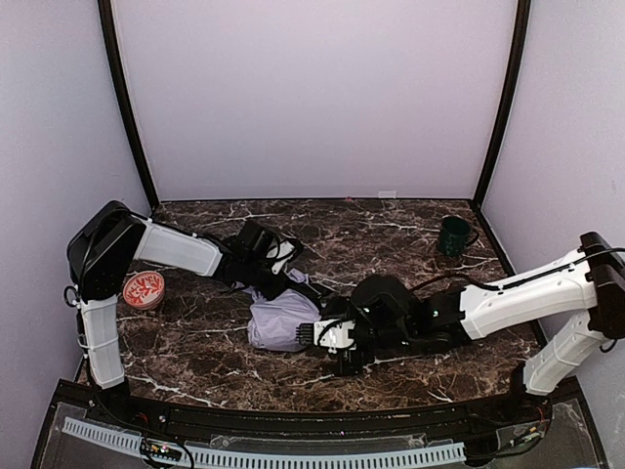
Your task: Put away the umbrella
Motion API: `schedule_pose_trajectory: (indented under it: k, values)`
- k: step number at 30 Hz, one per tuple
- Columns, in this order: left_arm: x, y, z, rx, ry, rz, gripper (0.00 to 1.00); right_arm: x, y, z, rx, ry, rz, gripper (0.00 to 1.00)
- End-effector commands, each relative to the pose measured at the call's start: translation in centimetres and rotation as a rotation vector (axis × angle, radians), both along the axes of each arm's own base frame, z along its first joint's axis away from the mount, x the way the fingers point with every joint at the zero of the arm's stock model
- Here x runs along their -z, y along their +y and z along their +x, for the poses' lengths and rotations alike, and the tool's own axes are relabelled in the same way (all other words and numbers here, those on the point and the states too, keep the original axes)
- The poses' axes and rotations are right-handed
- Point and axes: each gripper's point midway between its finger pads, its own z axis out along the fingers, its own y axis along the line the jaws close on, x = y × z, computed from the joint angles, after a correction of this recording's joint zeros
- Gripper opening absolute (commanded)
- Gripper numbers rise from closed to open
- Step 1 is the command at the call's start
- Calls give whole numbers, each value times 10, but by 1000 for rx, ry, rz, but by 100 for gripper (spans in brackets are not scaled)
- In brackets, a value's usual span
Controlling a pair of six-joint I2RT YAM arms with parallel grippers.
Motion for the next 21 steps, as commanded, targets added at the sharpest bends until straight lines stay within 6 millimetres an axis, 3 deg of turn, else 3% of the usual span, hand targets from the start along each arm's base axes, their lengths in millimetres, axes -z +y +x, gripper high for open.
schedule_pose_trajectory:
  k: [1, 3, 9, 14, 21]
  values:
    - [44, 33, -22, -20, 92, 152, 0, -51, 40, -2, -44, 0, 143, 100]
    - [44, 32, -23, -15, 97, 150, 0, -53, 58, 4, -69, -23, 138, 100]
    - [43, 32, -22, -12, 94, 151, 0, -6, 87, 31, -73, 19, -32, 99]
    - [42, 30, -23, -1, 96, 147, 0, 46, 84, 52, -35, 143, -140, 98]
    - [40, 28, -23, 11, 98, 139, 0, 105, 59, 51, 20, 250, -272, 92]
